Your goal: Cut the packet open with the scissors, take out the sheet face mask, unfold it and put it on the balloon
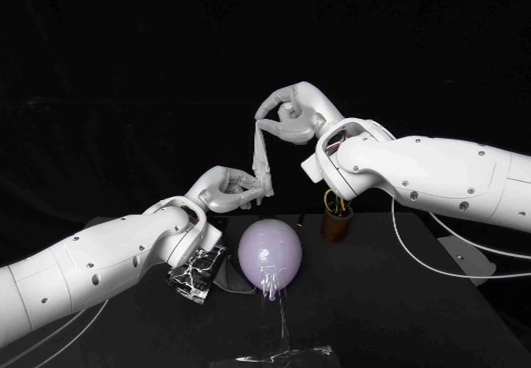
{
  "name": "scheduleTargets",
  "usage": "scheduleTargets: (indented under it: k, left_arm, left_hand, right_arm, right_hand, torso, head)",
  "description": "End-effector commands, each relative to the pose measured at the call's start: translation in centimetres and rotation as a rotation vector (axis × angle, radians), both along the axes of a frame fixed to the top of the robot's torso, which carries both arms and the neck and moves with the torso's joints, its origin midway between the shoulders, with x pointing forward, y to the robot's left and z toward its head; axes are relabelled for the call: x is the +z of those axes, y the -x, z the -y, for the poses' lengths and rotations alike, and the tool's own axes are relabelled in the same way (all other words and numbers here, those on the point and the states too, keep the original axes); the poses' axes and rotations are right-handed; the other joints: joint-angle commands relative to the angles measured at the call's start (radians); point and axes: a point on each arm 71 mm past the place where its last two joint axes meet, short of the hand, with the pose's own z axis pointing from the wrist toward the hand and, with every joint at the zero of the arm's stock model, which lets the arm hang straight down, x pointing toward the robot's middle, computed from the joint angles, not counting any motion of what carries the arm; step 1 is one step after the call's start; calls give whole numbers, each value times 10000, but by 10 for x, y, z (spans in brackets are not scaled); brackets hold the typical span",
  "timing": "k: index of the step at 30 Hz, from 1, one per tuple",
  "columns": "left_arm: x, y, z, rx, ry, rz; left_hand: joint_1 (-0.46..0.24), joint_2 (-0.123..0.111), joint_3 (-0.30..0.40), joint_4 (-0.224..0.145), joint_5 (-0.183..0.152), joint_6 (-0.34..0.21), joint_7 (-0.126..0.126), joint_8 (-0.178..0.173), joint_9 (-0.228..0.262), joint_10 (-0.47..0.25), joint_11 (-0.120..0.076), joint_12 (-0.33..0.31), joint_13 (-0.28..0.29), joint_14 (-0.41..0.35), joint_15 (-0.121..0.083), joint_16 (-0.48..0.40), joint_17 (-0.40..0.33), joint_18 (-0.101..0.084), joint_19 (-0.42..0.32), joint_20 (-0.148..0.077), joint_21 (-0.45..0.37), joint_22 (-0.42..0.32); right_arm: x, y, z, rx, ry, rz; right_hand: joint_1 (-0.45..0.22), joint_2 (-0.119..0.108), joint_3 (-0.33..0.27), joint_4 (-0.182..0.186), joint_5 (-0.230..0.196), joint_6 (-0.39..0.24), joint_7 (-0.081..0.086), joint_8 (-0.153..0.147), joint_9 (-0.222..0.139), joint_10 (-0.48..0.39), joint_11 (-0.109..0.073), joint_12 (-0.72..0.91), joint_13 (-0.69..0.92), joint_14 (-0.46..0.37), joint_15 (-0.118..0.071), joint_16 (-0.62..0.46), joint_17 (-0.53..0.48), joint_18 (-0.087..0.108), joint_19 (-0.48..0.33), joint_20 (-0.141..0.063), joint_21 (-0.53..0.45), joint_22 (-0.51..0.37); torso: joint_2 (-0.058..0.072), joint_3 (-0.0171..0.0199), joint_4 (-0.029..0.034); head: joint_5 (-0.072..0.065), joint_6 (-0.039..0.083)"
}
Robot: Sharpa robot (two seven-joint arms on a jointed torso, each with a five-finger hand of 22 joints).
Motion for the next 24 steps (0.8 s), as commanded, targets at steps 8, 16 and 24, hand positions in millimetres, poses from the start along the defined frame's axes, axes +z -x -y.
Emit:
scheduleTargets:
  k: [8,16,24]
  left_arm:
    - [0,-1,-1,249,264,-203]
    - [-1,-2,-1,366,161,-388]
    - [-4,-4,-1,710,-205,-643]
  left_hand:
    - [-104,-170,-258,132,-16,56,98,-83,-55,84,60,-134,-74,117,46,83,-20,142,95,-31,47,28]
    - [-212,-245,-457,171,-21,143,91,-37,-56,245,34,-65,-56,184,22,144,-17,143,141,-50,64,44]
    - [-773,-278,-1202,167,-24,151,63,64,-36,304,-1,120,35,302,-8,284,4,148,251,-84,66,56]
  right_arm:
    - [1,1,-2,83,66,99]
    - [1,1,-2,105,63,93]
    - [1,3,-6,207,52,90]
  right_hand:
    - [-11,61,16,-18,28,59,-26,32,17,80,4,-53,896,1065,-21,35,2628,-36,35,-44,-44,1673]
    - [-11,61,16,-18,28,59,-26,32,17,80,4,-53,896,1065,-21,35,2628,-36,35,-44,-44,1673]
    - [-12,62,16,-19,28,59,-26,32,18,79,5,-54,896,1065,-21,35,2628,-35,34,-44,-45,1673]
  torso:
    - [-5,9,-5]
    - [3,2,-3]
    - [-5,4,-2]
  head:
    - [8,11]
    - [3,10]
    - [15,9]
